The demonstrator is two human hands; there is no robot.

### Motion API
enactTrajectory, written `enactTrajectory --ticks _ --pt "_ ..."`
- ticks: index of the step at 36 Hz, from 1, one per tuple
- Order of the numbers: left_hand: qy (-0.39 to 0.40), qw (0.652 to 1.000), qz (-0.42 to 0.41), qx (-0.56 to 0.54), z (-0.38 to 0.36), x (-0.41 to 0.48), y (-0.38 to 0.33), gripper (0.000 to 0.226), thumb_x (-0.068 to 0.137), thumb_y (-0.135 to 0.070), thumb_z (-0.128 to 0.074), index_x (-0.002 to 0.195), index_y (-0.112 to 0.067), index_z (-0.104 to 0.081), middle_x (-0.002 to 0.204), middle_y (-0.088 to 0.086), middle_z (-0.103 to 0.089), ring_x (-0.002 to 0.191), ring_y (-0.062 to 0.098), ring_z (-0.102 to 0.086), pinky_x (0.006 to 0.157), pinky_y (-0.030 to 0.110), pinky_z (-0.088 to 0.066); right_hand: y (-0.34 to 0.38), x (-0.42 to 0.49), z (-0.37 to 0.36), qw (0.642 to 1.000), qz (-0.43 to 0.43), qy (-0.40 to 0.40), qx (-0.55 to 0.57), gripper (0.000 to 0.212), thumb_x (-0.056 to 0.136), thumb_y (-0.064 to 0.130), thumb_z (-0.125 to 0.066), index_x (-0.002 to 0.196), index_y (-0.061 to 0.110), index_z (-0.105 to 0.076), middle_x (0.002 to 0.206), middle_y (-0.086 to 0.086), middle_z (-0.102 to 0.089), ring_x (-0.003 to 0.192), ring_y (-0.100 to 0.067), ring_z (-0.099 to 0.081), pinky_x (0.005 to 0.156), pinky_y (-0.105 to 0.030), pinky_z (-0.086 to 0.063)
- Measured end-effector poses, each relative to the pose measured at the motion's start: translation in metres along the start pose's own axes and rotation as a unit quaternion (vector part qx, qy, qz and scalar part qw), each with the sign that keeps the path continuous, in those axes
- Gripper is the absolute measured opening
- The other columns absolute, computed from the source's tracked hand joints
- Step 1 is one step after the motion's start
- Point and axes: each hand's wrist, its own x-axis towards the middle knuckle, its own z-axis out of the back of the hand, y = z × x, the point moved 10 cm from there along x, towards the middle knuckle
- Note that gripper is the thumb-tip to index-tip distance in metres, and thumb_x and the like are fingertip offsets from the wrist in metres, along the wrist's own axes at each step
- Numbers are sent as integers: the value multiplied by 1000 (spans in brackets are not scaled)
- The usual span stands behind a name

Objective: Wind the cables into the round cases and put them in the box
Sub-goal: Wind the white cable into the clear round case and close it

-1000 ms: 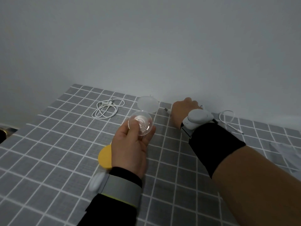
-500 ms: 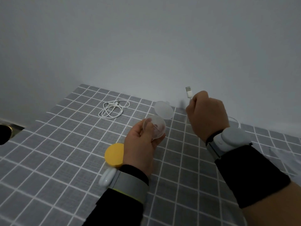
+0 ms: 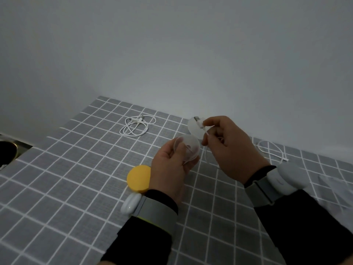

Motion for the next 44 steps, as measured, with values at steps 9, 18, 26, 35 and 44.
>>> enactTrajectory --ticks 9,18,26,35,44 --pt "24 1000 2 -1 -6 -2 -1 30 102 -8 -50 131 -12 -58 124 17 -67 112 32 -67 91 48 -56 12 5 -9 993 50 -17 -107 12 90 15 -67 96 25 -71 83 18 -65 79 9 -60 72 0 -40" --pt "55 998 2 11 -15 -9 -6 31 105 -19 -45 126 -1 -60 117 22 -70 109 36 -67 93 49 -56 16 2 -19 988 78 -26 -133 12 89 15 -70 94 24 -76 88 9 -57 78 4 -51 70 -4 -37" --pt "39 999 16 -7 -12 -11 -7 25 101 -19 -52 112 -2 -67 106 24 -72 90 30 -71 72 38 -60 10 -1 -24 989 46 -23 -138 7 90 29 -69 93 34 -65 94 13 -50 80 0 -49 70 -11 -35" --pt "-26 999 -11 24 2 -9 -10 25 103 -18 -50 86 -8 -66 75 12 -71 69 22 -70 59 33 -58 13 -13 -28 964 48 13 -261 38 83 68 -48 96 33 -52 73 15 -52 68 -9 -56 62 -30 -48" --pt "-63 997 -27 32 7 -8 -13 26 104 -17 -48 85 -1 -55 72 14 -67 64 23 -68 58 35 -58 15 -13 -25 961 67 14 -266 31 90 50 -57 77 23 -62 60 7 -56 61 -13 -54 65 -30 -45"
